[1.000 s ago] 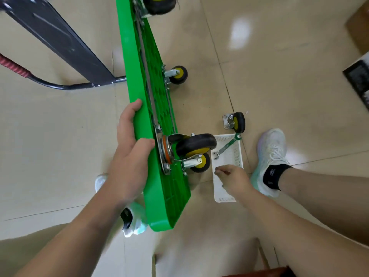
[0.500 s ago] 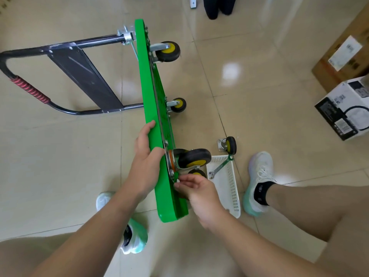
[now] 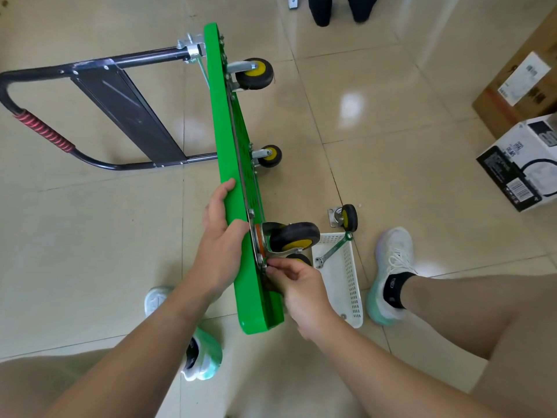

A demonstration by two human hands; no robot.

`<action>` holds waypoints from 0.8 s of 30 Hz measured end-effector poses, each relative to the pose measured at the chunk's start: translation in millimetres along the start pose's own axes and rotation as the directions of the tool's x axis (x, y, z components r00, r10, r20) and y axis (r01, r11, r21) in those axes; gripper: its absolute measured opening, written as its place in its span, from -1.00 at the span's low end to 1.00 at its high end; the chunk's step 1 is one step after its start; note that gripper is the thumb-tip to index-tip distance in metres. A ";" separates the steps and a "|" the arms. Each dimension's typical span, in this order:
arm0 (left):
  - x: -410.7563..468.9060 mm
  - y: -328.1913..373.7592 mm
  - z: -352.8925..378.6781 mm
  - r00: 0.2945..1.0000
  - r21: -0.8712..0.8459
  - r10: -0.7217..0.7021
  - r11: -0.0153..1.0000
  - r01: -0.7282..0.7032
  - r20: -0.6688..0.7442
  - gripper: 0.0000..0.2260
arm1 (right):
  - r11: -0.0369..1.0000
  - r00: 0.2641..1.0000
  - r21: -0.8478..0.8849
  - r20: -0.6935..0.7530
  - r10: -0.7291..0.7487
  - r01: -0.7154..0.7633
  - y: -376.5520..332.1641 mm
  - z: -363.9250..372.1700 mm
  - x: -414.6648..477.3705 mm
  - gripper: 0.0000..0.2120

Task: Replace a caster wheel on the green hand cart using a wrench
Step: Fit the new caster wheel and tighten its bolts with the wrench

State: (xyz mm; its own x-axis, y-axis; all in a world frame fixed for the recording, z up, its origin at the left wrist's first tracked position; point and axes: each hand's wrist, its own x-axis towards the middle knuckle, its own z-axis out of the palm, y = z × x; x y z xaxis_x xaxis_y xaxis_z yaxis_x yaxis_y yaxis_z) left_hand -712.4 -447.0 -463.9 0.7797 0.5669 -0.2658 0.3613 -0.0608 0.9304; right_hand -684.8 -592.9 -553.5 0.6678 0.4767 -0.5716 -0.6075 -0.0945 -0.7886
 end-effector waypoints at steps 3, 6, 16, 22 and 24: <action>0.0 0.5 0.0 1.000 0.000 0.005 1.000 -0.005 -0.002 -0.34 | 0.998 1.000 -0.056 -0.010 -0.030 0.029 -0.6 0.2 1.4 -0.89; -0.8 0.6 0.0 1.000 -0.002 0.003 1.000 -0.003 0.003 -0.33 | 0.990 0.999 -0.132 0.010 -0.050 0.051 -0.1 -0.4 2.3 -0.91; -2.6 4.5 1.5 1.000 0.001 -0.004 1.000 0.004 0.001 -0.32 | 0.996 0.997 -0.076 -0.049 -0.057 0.053 1.9 9.6 2.8 -0.87; -3.2 4.0 0.4 1.000 0.006 -0.007 1.000 0.007 0.003 -0.33 | 1.000 0.999 0.010 -0.030 0.023 -0.023 4.0 5.3 2.0 -0.89; -3.3 3.9 0.3 1.000 0.008 -0.007 1.000 0.007 0.003 -0.34 | 1.000 0.999 -0.016 -0.030 0.016 -0.017 4.3 3.3 2.5 -0.89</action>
State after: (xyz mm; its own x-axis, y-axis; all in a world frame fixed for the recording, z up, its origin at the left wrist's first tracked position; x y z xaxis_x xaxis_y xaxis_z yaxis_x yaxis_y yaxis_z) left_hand -713.5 -449.3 -459.5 0.7786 0.5650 -0.2731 0.3709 -0.0633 0.9265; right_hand -687.2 -589.3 -557.6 0.6705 0.4489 -0.5907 -0.6114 -0.1168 -0.7827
